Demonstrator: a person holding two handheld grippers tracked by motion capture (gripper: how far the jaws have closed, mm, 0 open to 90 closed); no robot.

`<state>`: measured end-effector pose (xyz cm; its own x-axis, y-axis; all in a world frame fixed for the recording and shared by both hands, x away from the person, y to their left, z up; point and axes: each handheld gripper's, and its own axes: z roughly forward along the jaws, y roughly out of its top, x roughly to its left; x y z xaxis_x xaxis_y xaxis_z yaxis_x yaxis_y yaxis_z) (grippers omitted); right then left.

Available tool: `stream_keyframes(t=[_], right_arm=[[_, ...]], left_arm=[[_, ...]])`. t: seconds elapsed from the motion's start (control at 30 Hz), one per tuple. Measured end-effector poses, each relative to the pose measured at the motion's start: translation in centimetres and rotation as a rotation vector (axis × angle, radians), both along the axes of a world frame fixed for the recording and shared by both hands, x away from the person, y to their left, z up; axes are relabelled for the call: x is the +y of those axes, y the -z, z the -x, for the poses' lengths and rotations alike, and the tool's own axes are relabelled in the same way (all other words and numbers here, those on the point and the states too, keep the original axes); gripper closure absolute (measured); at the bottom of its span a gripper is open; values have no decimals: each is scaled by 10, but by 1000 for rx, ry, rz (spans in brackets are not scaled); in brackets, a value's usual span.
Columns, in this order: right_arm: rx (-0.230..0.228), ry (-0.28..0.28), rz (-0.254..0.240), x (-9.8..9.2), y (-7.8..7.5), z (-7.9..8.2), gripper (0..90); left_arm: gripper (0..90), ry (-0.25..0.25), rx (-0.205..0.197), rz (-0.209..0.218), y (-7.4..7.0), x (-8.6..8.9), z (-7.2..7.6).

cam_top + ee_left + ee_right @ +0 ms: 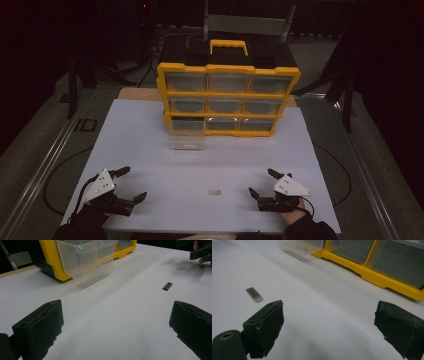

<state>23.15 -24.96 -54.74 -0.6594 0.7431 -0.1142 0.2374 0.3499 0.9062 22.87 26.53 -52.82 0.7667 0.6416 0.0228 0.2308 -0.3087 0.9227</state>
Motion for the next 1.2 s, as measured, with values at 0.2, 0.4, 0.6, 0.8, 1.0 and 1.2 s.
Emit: stream_keyframes(t=[0.2,0.4,0.6,0.8,1.0,1.2], right_arm=[[-6,6,3,0,-1,1,86],[-13,0,8,1,-1,2,86],[-23,-3,7,2,-1,3,86],[-29,-2,12,4,-4,4,86],[-34,6,16,4,-5,4,86],[-32,4,25,6,-5,4,86]], left_arm=[[4,0,8,-10,1,0,-1],[4,-4,9,-13,1,0,0],[4,-8,11,-20,0,1,0],[4,-13,8,-29,-3,0,0],[4,2,14,-28,-11,0,0],[4,19,26,-33,-18,-3,-2]])
